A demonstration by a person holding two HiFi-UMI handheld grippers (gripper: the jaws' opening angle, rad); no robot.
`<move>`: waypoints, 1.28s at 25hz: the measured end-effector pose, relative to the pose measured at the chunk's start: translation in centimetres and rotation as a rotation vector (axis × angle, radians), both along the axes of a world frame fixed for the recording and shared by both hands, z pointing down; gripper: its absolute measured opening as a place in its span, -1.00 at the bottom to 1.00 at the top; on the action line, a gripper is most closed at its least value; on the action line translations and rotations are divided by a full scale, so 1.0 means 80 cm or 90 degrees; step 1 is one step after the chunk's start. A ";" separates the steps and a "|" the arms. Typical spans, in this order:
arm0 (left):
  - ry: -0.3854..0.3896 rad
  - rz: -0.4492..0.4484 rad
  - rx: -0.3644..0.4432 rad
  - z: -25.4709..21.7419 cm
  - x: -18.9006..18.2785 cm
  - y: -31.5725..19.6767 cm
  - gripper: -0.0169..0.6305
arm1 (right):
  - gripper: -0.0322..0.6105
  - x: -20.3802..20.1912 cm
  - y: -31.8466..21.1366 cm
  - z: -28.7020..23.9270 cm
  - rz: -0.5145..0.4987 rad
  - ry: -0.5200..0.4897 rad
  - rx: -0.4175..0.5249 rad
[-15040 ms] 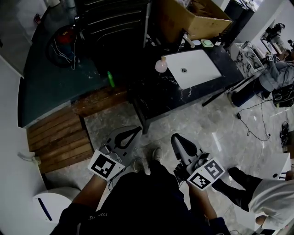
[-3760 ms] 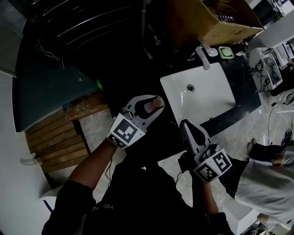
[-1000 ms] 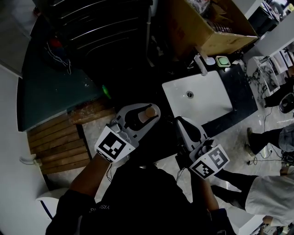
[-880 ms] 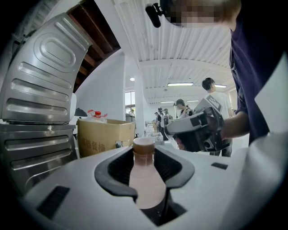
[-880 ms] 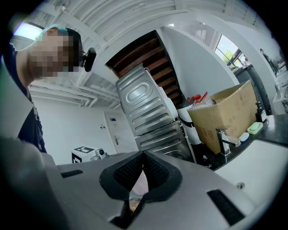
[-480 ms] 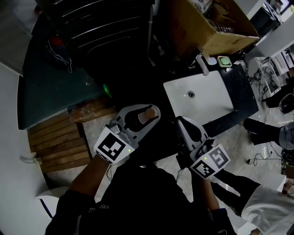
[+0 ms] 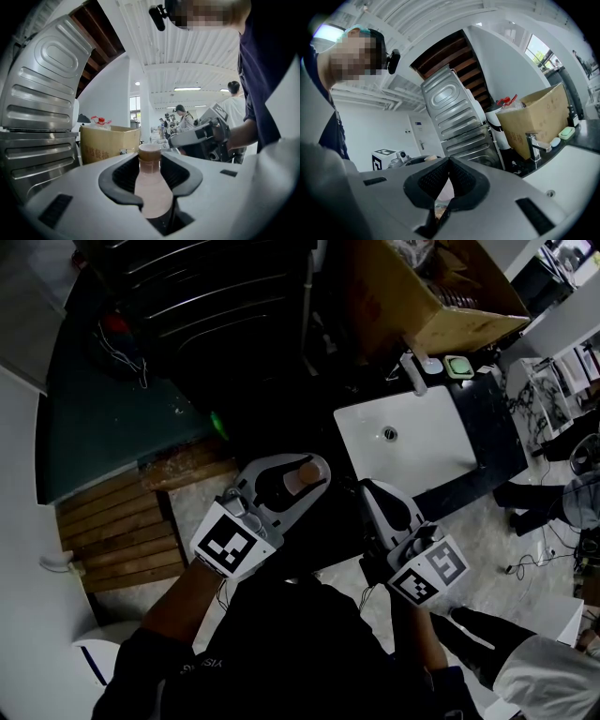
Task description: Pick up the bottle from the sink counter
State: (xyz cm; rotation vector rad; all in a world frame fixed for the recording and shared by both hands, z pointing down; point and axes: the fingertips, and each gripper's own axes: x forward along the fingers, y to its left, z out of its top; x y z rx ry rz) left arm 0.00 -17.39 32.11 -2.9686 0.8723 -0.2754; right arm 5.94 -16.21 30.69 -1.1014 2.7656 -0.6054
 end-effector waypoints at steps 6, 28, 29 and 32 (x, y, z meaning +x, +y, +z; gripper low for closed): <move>-0.002 0.001 0.003 -0.002 0.001 -0.002 -0.51 | -0.82 -0.001 -0.001 0.001 -0.002 0.000 -0.003; 0.007 -0.004 0.001 -0.002 0.001 -0.012 -0.51 | -0.82 -0.004 -0.009 0.006 -0.008 0.004 -0.004; 0.007 -0.004 0.001 -0.002 0.002 -0.013 -0.51 | -0.82 -0.004 -0.010 0.006 -0.009 0.004 -0.004; 0.005 -0.005 0.000 -0.001 0.002 -0.015 -0.51 | -0.82 -0.003 -0.012 0.006 -0.009 0.004 -0.005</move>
